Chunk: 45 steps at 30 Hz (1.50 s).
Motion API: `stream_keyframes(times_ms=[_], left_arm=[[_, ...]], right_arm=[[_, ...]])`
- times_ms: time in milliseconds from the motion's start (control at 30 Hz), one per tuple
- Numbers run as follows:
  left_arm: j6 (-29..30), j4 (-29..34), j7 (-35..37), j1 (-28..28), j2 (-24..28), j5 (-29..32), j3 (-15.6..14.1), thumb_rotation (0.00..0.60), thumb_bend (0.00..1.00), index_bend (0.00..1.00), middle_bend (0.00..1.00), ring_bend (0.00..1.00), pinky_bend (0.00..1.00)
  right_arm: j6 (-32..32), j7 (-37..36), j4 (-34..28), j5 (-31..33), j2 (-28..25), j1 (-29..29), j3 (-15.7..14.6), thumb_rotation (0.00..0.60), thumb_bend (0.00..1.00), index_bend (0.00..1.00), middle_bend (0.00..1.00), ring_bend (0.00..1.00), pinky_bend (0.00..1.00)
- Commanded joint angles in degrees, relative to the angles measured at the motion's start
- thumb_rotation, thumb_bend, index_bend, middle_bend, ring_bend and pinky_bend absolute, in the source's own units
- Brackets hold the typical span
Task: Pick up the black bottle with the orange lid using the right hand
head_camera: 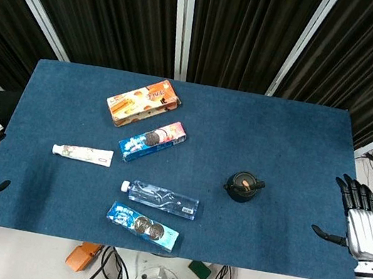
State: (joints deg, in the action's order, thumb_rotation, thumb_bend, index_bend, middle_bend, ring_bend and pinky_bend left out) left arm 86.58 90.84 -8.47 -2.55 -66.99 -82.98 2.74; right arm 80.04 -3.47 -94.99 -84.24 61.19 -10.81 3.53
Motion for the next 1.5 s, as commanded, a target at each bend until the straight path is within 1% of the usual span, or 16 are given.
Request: stream_keyframes(times_ms=[33,100,200,233,300,333,433,500,600,700,933,1067,1200,1367,1500], left_arm=[[-0.21,-0.07,0.04,-0.04,-0.08,0.11,-0.07,0.600,0.14,0.09,0.04,0.00,0.00],[-0.16,0.01,0.03,-0.03,-0.07,0.07,-0.06,0.600,0.14,0.09,0.04,0.00,0.00],[-0.13,0.15,0.01,-0.09,-0.12,-0.03,-0.03,0.600,0.14,0.09,0.04,0.00,0.00],[-0.22,0.25,-0.01,-0.17,-0.21,-0.07,-0.03,0.600,0.14,0.09,0.04,0.00,0.00],[-0.33,0.42,-0.06,-0.29,-0.30,-0.18,-0.03,0.600,0.14,0.09,0.04,0.00,0.00],[-0.33,0.50,-0.06,-0.37,-0.35,-0.29,0.00,0.600,0.14,0.09,0.04,0.00,0.00],[-0.26,0.55,-0.15,-0.49,-0.41,-0.49,0.06,0.600,0.14,0.09,0.04,0.00,0.00],[-0.18,0.60,-0.30,-0.42,-0.29,-0.51,0.00,0.600,0.14,0.09,0.04,0.00,0.00],[0.06,0.74,-0.21,-0.04,-0.14,-0.19,-0.14,0.600,0.14,0.09,0.04,0.00,0.00],[0.21,0.67,-0.12,0.37,0.04,0.21,-0.30,0.600,0.14,0.09,0.04,0.00,0.00],[0.34,0.45,0.15,0.94,0.18,0.86,-0.45,0.600,0.14,0.09,0.04,0.00,0.00],[0.26,0.42,0.17,0.94,0.05,0.87,-0.44,0.600,0.14,0.09,0.04,0.00,0.00],[0.15,0.15,0.19,0.90,-0.12,0.90,-0.40,0.600,0.14,0.09,0.04,0.00,0.00],[-0.07,0.05,0.21,0.74,-0.13,0.90,-0.30,0.600,0.14,0.09,0.04,0.00,0.00],[-0.14,0.03,0.21,0.69,-0.19,0.87,-0.27,0.600,0.14,0.09,0.04,0.00,0.00]], right_arm=[[-0.32,0.11,-0.14,-0.09,0.11,-0.09,-0.01,0.517,0.00,0.00,0.05,0.00,0.00],[-0.69,0.12,-0.33,-0.45,0.09,-0.37,0.03,0.518,0.00,0.00,0.05,0.00,0.00],[-2.83,-0.21,-1.32,-1.72,-0.32,-2.01,0.14,0.522,0.00,0.01,0.05,0.01,0.00],[-4.67,-0.36,-1.92,-2.84,-0.51,-3.50,0.19,0.524,0.00,0.03,0.06,0.02,0.00],[-8.08,-0.12,-2.70,-3.88,-0.71,-6.07,0.47,0.525,0.00,0.12,0.10,0.07,0.00],[-10.49,0.83,-2.95,-4.23,-0.55,-7.98,0.89,0.526,0.00,0.17,0.13,0.10,0.00],[-16.88,4.65,-3.08,-3.92,0.98,-12.82,2.00,0.525,0.00,0.26,0.20,0.15,0.00],[-20.79,7.51,-2.89,-3.31,2.62,-15.80,2.61,0.525,0.00,0.28,0.21,0.16,0.00],[-25.03,10.82,-2.53,-2.25,4.86,-19.18,3.24,0.526,0.00,0.30,0.23,0.17,0.00],[-27.65,13.41,-1.91,-1.06,6.66,-21.51,3.68,0.526,0.00,0.34,0.25,0.19,0.00],[-30.42,17.62,-0.70,1.84,9.02,-24.38,3.96,0.525,0.00,0.39,0.31,0.25,0.00],[-31.68,19.47,-0.13,3.19,9.89,-25.49,3.53,0.526,0.00,0.46,0.38,0.33,0.00],[-31.64,20.17,0.21,4.42,10.30,-25.79,3.14,0.525,0.00,0.53,0.44,0.39,0.00],[-31.43,20.72,0.40,5.11,10.37,-26.06,2.63,0.525,0.00,0.57,0.47,0.43,0.00],[-31.42,20.76,0.55,5.62,10.44,-26.33,2.26,0.526,0.00,0.59,0.50,0.47,0.00]])
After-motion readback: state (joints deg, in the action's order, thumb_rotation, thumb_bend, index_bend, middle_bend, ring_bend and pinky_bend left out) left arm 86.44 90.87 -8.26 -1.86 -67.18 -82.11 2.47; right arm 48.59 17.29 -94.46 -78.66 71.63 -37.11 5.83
